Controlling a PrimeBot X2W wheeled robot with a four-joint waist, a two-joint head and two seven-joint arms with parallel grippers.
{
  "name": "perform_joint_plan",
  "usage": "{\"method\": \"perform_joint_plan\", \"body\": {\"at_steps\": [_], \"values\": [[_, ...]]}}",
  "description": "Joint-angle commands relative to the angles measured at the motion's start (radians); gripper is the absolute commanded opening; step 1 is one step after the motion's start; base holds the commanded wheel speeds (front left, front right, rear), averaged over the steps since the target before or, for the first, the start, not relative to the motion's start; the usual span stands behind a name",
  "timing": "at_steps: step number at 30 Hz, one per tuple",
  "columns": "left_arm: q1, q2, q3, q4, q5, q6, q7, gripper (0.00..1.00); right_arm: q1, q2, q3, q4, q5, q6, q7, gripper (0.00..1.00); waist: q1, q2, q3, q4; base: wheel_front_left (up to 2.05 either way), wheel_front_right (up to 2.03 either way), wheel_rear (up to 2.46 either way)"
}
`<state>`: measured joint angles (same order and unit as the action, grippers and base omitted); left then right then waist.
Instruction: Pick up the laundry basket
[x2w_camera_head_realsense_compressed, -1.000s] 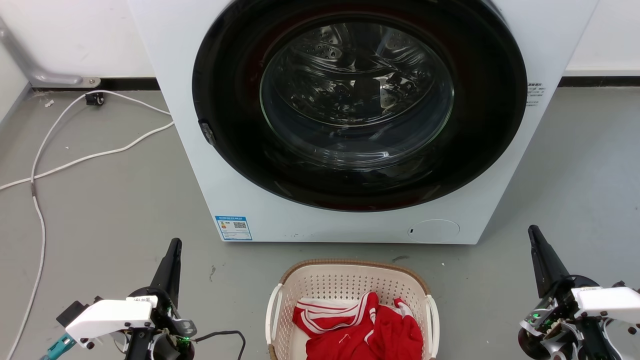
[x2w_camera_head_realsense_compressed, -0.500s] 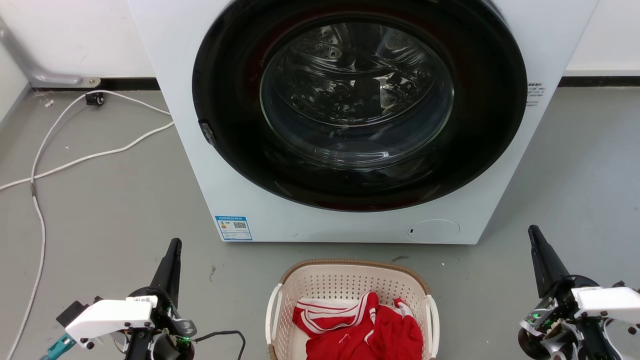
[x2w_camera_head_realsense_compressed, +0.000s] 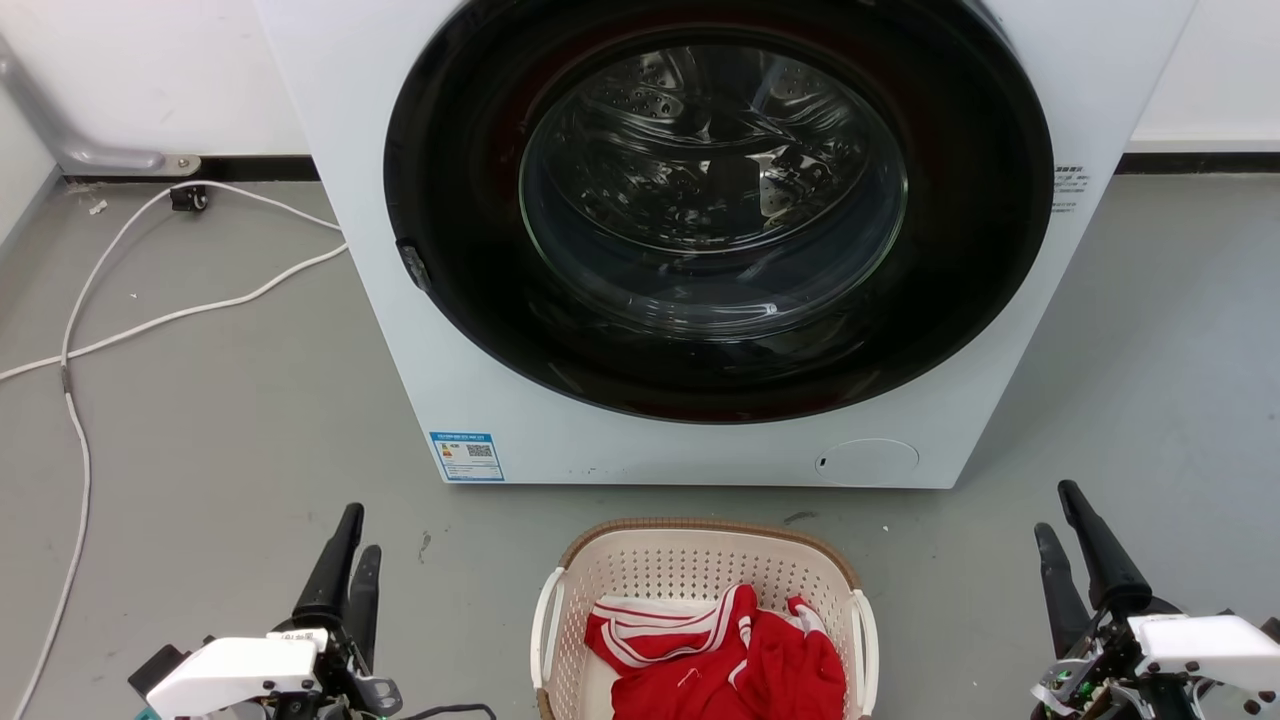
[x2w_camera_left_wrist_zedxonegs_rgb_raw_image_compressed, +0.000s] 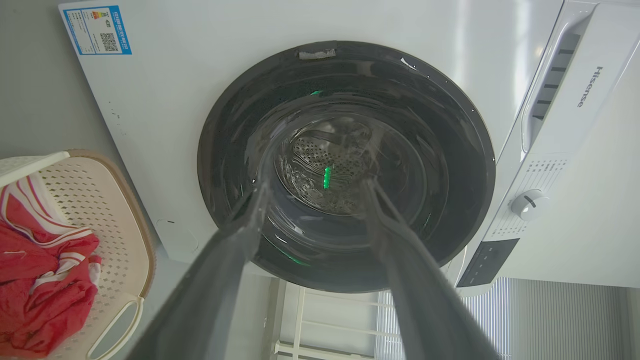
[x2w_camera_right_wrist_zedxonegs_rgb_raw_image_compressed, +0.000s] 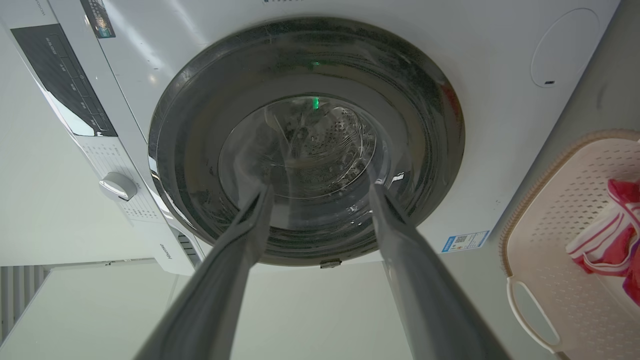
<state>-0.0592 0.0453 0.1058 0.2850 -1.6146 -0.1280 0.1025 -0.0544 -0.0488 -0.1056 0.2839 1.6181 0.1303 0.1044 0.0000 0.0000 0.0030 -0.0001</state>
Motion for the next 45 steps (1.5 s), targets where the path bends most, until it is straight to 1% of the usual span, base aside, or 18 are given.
{"method": "perform_joint_plan", "body": {"at_steps": [1, 8, 13, 18, 22, 27, 32, 33, 37, 45], "values": [[-0.017, 0.002, -0.003, -0.025, 0.004, -0.001, -0.008, 1.0, -0.019, -0.002, 0.006, -0.025, -0.008, 0.0, -0.008, 1.0, 0.0, 0.0, 0.0, 0.0, 0.0, 0.0, 0.0], [-0.004, 0.003, -0.014, -0.049, 0.011, -0.001, -0.043, 1.0, -0.008, -0.002, 0.023, -0.053, -0.035, 0.0, -0.043, 1.0, 0.0, 0.0, 0.001, 0.0, 0.0, 0.0, 0.0], [0.003, 0.003, -0.014, -0.059, 0.02, -0.002, -0.066, 1.0, -0.003, -0.002, 0.024, -0.067, -0.075, 0.0, -0.066, 1.0, 0.0, 0.0, 0.002, -0.001, 0.0, 0.0, 0.0], [0.009, 0.003, -0.004, -0.057, 0.04, -0.002, -0.088, 1.0, -0.004, -0.002, 0.013, -0.078, -0.147, 0.0, -0.088, 1.0, 0.0, 0.0, 0.003, -0.001, 0.0, 0.0, 0.0], [0.004, 0.004, 0.031, -0.052, 0.105, 0.007, -0.105, 1.0, -0.007, -0.002, 0.0, -0.088, -0.222, 0.0, -0.105, 1.0, 0.0, 0.0, 0.004, 0.0, 0.0, 0.0, 0.0], [-0.003, 0.004, 0.059, -0.068, 0.172, 0.031, -0.125, 1.0, -0.017, -0.002, -0.012, -0.13, -0.344, 0.0, -0.125, 1.0, 0.0, 0.0, 0.006, 0.002, 0.0, 0.0, 0.0], [-0.005, 0.004, 0.081, -0.112, 0.262, 0.065, -0.144, 1.0, -0.026, -0.002, -0.03, -0.177, -0.46, 0.0, -0.144, 1.0, 0.0, 0.0, 0.007, 0.004, 0.0, 0.0, 0.0], [-0.004, 0.004, 0.085, -0.133, 0.29, 0.081, -0.151, 1.0, -0.032, -0.002, -0.03, -0.204, -0.516, 0.0, -0.151, 1.0, 0.0, 0.0, 0.009, 0.005, 0.0, 0.0, 0.0], [-0.002, 0.004, 0.087, -0.187, 0.363, 0.101, -0.165, 1.0, -0.035, -0.002, -0.007, -0.261, -0.658, 0.0, -0.166, 1.0, 0.0, 0.0, 0.012, 0.006, 0.0, 0.0, 0.0], [0.014, 0.005, 0.048, -0.306, 0.569, 0.158, -0.191, 1.0, -0.039, -0.003, 0.043, -0.347, -0.895, 0.0, -0.192, 1.0, 0.0, 0.0, 0.019, 0.006, 0.0, 0.0, 0.0]]}}
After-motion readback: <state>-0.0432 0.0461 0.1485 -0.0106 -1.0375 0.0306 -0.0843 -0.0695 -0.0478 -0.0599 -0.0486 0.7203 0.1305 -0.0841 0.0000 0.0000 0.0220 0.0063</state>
